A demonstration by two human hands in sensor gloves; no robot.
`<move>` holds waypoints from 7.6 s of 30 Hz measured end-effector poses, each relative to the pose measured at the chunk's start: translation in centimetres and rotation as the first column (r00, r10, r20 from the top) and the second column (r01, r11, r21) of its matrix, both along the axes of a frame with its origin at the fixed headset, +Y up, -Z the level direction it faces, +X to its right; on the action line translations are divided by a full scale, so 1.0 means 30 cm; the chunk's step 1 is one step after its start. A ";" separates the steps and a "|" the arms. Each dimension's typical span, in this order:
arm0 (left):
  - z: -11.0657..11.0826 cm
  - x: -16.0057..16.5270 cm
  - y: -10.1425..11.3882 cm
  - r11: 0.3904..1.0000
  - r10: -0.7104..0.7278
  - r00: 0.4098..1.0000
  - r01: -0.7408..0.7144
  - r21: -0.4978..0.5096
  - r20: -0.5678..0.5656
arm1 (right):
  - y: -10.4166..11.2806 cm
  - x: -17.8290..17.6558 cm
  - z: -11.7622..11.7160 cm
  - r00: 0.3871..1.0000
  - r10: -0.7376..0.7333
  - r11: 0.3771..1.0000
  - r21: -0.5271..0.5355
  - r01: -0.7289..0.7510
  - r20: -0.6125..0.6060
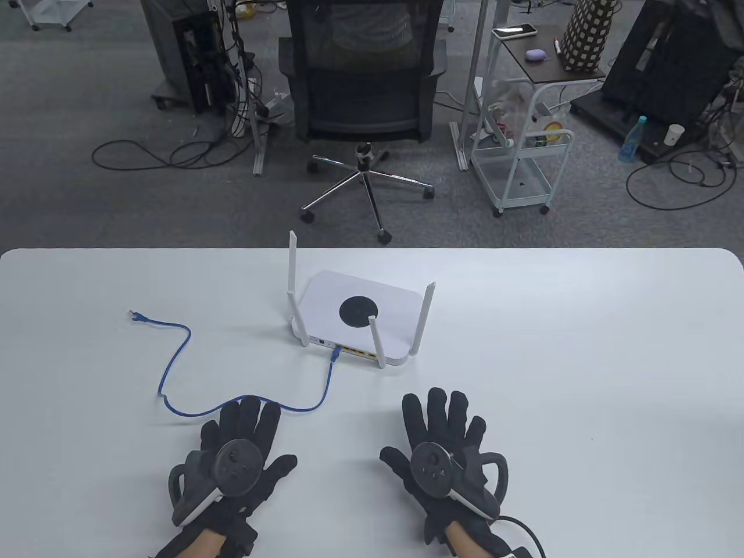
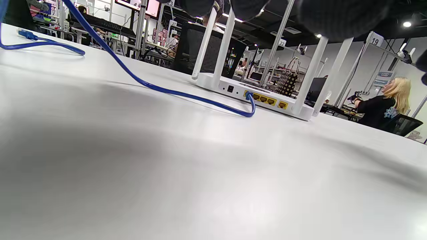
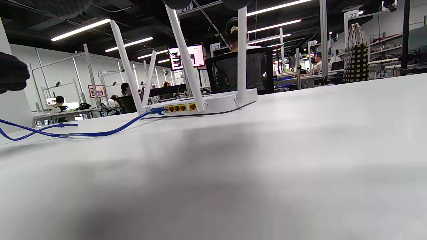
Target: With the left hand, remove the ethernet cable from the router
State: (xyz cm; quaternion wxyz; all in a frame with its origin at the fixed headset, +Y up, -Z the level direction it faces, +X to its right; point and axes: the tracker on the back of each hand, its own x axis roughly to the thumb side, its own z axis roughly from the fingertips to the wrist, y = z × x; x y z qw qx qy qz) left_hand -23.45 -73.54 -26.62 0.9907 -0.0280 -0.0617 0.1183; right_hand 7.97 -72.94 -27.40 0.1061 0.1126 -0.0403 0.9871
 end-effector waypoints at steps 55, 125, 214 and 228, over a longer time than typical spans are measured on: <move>-0.013 -0.043 0.021 0.998 0.052 0.995 -0.050 0.028 -0.082 | -0.113 0.019 -0.678 0.745 -0.293 0.874 -0.148 0.463 0.599; 0.023 -0.052 0.072 0.984 0.169 0.983 -0.164 0.068 -0.075 | -0.140 0.045 0.015 -0.208 -0.918 -0.201 0.058 0.978 0.338; 0.077 -0.122 0.128 0.974 0.158 0.976 -0.129 0.187 -0.148 | -0.117 0.041 0.025 -0.183 -0.940 -0.178 0.045 0.983 0.289; 0.083 -0.134 0.101 0.981 0.144 0.977 -0.120 0.151 -0.158 | -0.165 0.044 -0.009 -0.100 -0.938 -0.111 -0.016 0.994 0.332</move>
